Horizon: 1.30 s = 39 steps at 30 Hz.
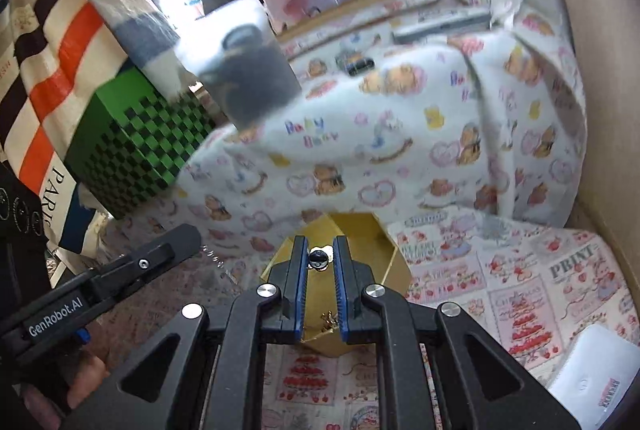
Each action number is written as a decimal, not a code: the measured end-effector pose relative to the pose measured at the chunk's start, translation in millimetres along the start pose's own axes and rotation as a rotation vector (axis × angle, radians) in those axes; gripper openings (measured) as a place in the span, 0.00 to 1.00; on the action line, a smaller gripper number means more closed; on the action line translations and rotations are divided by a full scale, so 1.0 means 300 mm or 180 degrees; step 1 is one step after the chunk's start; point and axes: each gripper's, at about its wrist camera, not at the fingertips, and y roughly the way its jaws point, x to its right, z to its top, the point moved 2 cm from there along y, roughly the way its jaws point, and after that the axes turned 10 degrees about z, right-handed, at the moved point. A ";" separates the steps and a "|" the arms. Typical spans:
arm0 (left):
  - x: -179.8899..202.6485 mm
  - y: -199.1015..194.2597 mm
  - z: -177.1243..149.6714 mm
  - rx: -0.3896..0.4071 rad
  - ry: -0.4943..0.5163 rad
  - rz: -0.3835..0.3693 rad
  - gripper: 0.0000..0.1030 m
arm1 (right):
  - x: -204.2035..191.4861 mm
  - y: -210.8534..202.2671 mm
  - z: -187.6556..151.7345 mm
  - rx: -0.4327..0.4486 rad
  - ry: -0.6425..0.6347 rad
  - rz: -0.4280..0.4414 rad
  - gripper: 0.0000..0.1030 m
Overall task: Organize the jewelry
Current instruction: 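Carry the chain over the gold box with the left tool while the right tool carries the charm there, then open the left tool to drop the chain in the box while the right tool releases the charm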
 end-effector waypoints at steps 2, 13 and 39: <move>0.003 0.008 0.010 0.0020 0.0008 0.0008 0.06 | 0.012 0.014 -0.005 -0.0038 0.0047 0.0016 0.13; 0.011 -0.043 0.067 0.0243 -0.0018 -0.0012 0.06 | 0.026 0.049 -0.022 -0.0115 0.0035 -0.0083 0.13; 0.001 -0.043 -0.040 0.0448 0.0574 0.0601 0.58 | 0.014 0.025 -0.016 -0.0062 -0.0010 -0.0079 0.15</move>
